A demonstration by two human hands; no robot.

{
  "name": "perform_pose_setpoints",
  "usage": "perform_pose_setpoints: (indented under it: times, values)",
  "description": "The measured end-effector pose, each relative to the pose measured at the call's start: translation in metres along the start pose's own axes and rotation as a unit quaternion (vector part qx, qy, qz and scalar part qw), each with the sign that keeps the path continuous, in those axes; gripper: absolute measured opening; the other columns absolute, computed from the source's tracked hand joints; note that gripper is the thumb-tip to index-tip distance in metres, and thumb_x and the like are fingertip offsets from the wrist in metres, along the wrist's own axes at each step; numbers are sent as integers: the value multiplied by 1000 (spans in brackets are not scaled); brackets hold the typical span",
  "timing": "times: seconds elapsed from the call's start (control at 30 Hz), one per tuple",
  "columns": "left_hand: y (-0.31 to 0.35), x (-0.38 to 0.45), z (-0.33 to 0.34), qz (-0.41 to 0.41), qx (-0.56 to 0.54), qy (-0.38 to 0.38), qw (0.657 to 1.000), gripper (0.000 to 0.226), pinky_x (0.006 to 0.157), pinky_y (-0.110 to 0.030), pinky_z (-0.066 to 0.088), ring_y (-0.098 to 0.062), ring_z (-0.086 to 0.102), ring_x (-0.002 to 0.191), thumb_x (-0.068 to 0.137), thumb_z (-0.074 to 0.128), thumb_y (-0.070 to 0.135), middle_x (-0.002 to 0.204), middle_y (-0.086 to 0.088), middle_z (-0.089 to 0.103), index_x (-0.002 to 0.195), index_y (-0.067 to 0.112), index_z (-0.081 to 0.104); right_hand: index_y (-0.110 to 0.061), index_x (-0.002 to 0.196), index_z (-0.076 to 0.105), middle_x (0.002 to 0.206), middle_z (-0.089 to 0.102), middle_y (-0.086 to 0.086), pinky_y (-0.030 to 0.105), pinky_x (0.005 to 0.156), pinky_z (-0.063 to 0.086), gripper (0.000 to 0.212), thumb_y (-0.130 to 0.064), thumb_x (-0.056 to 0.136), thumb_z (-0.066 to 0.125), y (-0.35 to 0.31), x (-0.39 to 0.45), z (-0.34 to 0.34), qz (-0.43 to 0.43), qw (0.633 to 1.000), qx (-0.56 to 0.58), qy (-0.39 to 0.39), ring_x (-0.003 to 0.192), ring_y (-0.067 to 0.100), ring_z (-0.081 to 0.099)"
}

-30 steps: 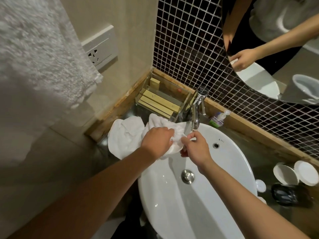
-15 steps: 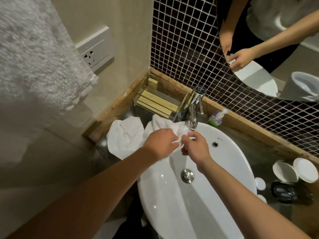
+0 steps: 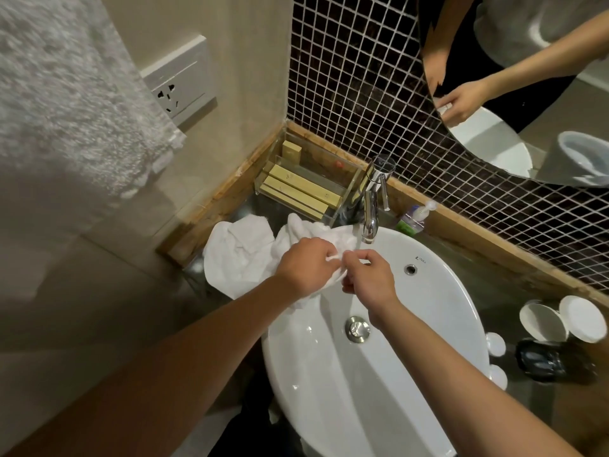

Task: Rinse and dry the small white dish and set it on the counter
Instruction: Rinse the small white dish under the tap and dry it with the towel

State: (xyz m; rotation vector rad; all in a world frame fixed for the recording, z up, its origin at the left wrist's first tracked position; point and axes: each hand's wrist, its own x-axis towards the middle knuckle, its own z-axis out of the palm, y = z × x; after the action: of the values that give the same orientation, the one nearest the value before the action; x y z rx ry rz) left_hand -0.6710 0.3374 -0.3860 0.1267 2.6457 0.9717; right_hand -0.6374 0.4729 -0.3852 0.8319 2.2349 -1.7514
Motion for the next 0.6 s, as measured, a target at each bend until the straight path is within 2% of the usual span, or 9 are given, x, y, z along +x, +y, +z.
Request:
perform_pose_setpoints:
  times: [0.13,0.23,0.33,0.47,0.53,0.6]
  values:
    - [-2,-2,-2,13,-39,-63,997,25,63,-39,51,-15,54,59,86,61,32,66,-9,63,71,14,69,-11,97,66,65,65,7,37,65,57,20,-29,91,61,2,2,-2,15,1000,3,12,53,17,59]
    - [-5,-4,-10,43,26,-112,992,21,58,-32,44,-15,56,62,84,62,37,66,-5,63,73,21,71,-10,97,67,61,63,3,37,64,56,19,-27,91,61,5,1,-3,21,1000,1,5,50,16,57]
    - [-10,-5,-16,48,33,-140,988,15,67,-32,50,-15,59,71,84,65,37,72,1,65,80,26,74,-8,93,68,59,61,2,39,66,56,20,-27,90,61,9,-1,-2,28,1000,4,1,48,14,55]
    - [2,-5,-10,29,5,-94,995,25,64,-35,46,-20,58,68,85,65,37,66,-4,63,69,17,69,-11,75,61,55,58,1,40,65,54,26,-31,91,60,9,-3,2,36,999,24,12,47,16,53]
    - [8,-5,-4,26,-21,-58,998,37,54,-32,39,-19,49,55,85,65,34,54,-2,52,53,18,55,-13,69,59,52,56,0,38,63,52,30,-32,92,59,7,-3,1,36,999,27,21,47,16,52]
    - [10,-5,2,23,-34,-34,999,42,49,-28,33,-16,42,49,84,66,31,48,0,45,49,19,46,-12,69,59,51,56,0,38,63,52,31,-32,92,59,7,-3,-1,36,999,27,28,47,16,52]
